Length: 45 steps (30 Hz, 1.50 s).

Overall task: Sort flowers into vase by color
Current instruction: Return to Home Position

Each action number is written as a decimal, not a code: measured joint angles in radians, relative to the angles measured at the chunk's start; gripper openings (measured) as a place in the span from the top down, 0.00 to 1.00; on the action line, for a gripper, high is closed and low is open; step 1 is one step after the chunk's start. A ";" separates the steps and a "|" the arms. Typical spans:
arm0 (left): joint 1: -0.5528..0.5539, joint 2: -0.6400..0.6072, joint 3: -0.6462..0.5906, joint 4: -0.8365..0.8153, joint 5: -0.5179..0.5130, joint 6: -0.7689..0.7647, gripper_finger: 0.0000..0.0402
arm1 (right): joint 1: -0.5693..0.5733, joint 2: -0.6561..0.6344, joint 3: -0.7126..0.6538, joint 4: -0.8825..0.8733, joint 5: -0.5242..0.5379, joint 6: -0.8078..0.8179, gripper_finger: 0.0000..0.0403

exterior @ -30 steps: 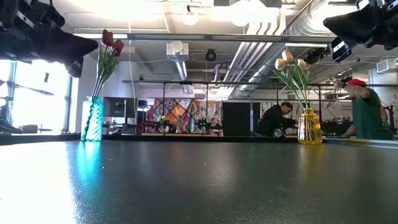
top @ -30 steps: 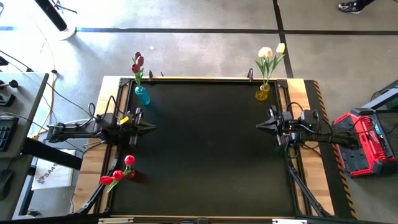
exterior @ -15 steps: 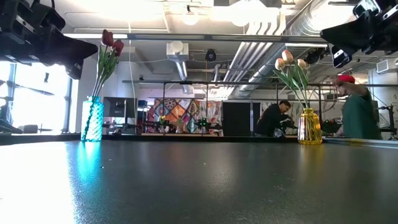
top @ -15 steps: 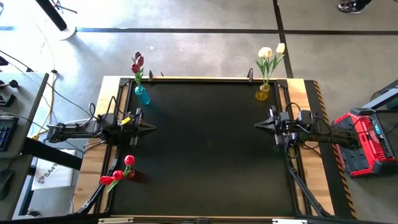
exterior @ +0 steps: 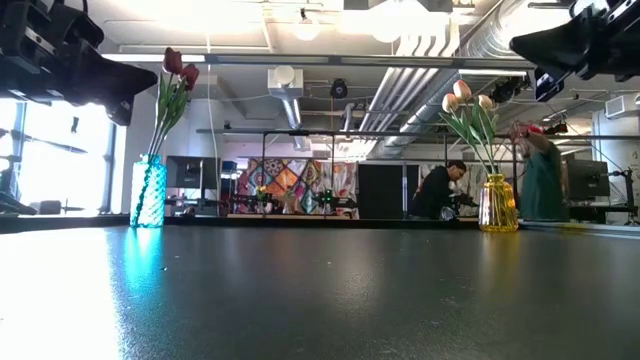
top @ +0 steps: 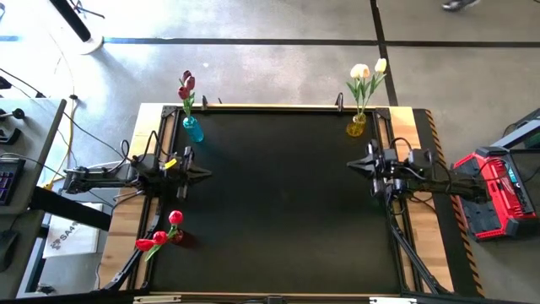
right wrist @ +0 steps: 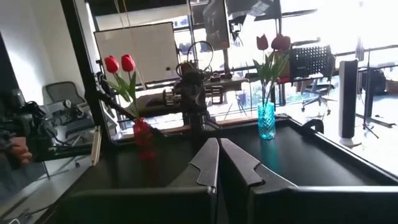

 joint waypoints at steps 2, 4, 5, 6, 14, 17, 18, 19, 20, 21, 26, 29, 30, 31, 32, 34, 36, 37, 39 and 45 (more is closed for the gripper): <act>0.000 0.000 0.000 0.000 0.000 0.008 1.00 | 0.000 0.000 -0.007 0.027 0.002 -0.001 1.00; 0.000 0.000 0.000 0.000 0.000 0.017 1.00 | 0.000 0.000 -0.044 0.106 0.005 0.000 1.00; 0.000 0.000 0.000 0.000 0.000 0.018 1.00 | 0.000 0.000 -0.070 0.148 0.005 0.006 1.00; 0.000 0.000 0.000 0.000 0.000 0.018 1.00 | 0.000 0.000 -0.097 0.182 0.005 0.023 1.00; 0.000 0.000 0.000 0.000 0.003 0.000 1.00 | 0.007 0.000 -0.155 0.181 -0.019 0.070 1.00; 0.000 0.000 0.000 0.000 0.003 0.000 1.00 | 0.018 -0.002 -0.155 0.175 -0.024 0.056 1.00; 0.000 0.000 0.000 0.000 0.003 -0.001 1.00 | 0.020 -0.001 -0.155 0.175 -0.025 0.052 1.00; 0.000 0.000 0.000 0.000 0.003 -0.004 1.00 | 0.020 -0.001 -0.155 0.174 -0.025 0.052 1.00; 0.000 0.000 0.000 0.000 0.004 -0.010 1.00 | 0.020 -0.002 -0.155 0.169 -0.023 0.057 1.00; 0.000 0.000 0.000 0.000 0.004 -0.018 1.00 | 0.020 -0.002 -0.155 0.159 -0.018 0.075 1.00; 0.000 0.000 0.000 0.000 -0.002 -0.085 1.00 | 0.020 -0.001 -0.155 0.094 -0.006 0.115 1.00; 0.000 0.000 0.000 0.000 -0.002 -0.089 1.00 | 0.020 -0.001 -0.155 0.070 -0.006 0.106 1.00; 0.000 0.000 0.000 0.000 -0.002 -0.089 1.00 | 0.020 0.000 -0.155 0.069 -0.006 0.104 1.00; 0.000 0.000 0.000 0.000 -0.002 -0.089 1.00 | 0.020 0.000 -0.155 0.069 -0.006 0.104 1.00; 0.000 0.000 0.000 0.000 -0.002 -0.089 1.00 | 0.020 0.000 -0.155 0.069 -0.006 0.104 1.00; 0.000 0.000 0.000 0.000 -0.003 -0.089 1.00 | 0.020 0.000 -0.155 0.069 -0.006 0.105 1.00; 0.000 0.000 0.000 0.000 -0.003 -0.089 1.00 | 0.020 0.000 -0.155 0.069 -0.006 0.104 1.00; 0.000 0.000 0.000 0.000 -0.004 -0.089 1.00 | 0.020 0.000 -0.155 0.069 -0.006 0.104 1.00; 0.000 0.000 0.000 0.000 -0.004 -0.089 1.00 | 0.020 0.000 -0.155 0.069 -0.006 0.104 1.00; 0.000 0.000 0.000 0.000 -0.004 -0.088 1.00 | 0.020 0.000 -0.155 0.069 -0.006 0.104 1.00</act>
